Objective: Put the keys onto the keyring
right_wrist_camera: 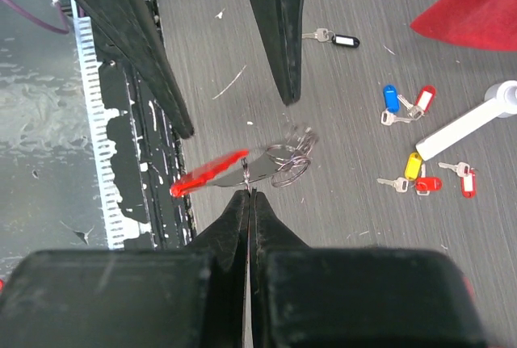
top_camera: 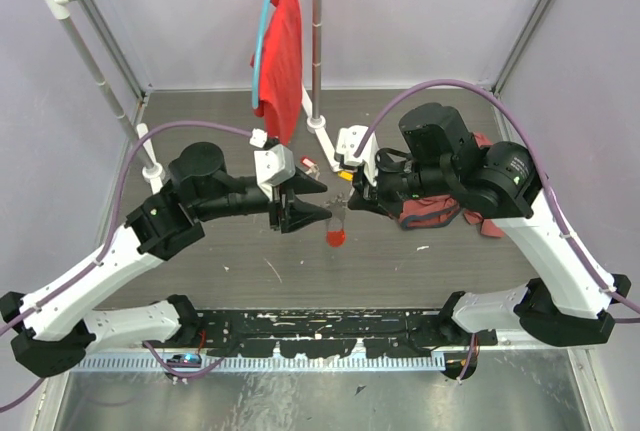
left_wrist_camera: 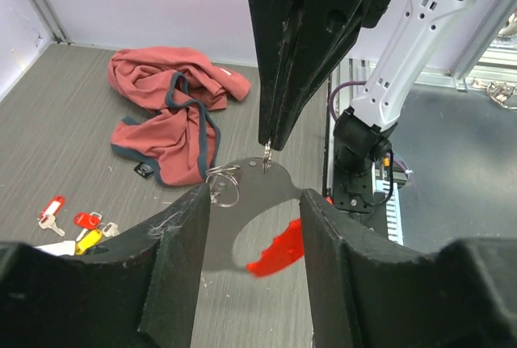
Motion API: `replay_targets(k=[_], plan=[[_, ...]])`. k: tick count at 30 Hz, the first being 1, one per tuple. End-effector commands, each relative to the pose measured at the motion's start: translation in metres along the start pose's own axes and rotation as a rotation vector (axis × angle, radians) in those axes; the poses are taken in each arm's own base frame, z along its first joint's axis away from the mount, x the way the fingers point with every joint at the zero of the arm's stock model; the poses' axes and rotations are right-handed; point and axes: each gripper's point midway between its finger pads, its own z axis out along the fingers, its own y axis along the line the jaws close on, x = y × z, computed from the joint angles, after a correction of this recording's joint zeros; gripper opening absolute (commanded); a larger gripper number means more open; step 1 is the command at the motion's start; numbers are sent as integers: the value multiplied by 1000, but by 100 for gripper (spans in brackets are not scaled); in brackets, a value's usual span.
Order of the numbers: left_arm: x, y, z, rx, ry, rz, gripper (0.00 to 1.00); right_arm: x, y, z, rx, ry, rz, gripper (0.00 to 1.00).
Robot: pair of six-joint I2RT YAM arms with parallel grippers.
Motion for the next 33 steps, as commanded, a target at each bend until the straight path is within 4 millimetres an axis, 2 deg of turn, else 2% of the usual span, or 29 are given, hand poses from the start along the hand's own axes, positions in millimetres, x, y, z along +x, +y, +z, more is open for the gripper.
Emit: replay_targets(k=[1,4,23,29,32,33], plan=[[-2,0,7,2,-8,38,53,-22,5,-2,-28,-91,-15,1],[-3,-2,11,11,-7,45,46,-20,4,1,-32,-82,-13,1],[0,-9,26,29,7,61,21,-18,7,7,-50,-92,-16,1],[-1,-8,27,19,6,62,1,-22,10,3,-56,-117,-27,1],[-3,-4,26,-10,4,50,0,-28,12,-1,-59,-150,-38,1],[-6,-4,25,-14,1,50,0,-31,12,-3,-61,-162,-43,4]])
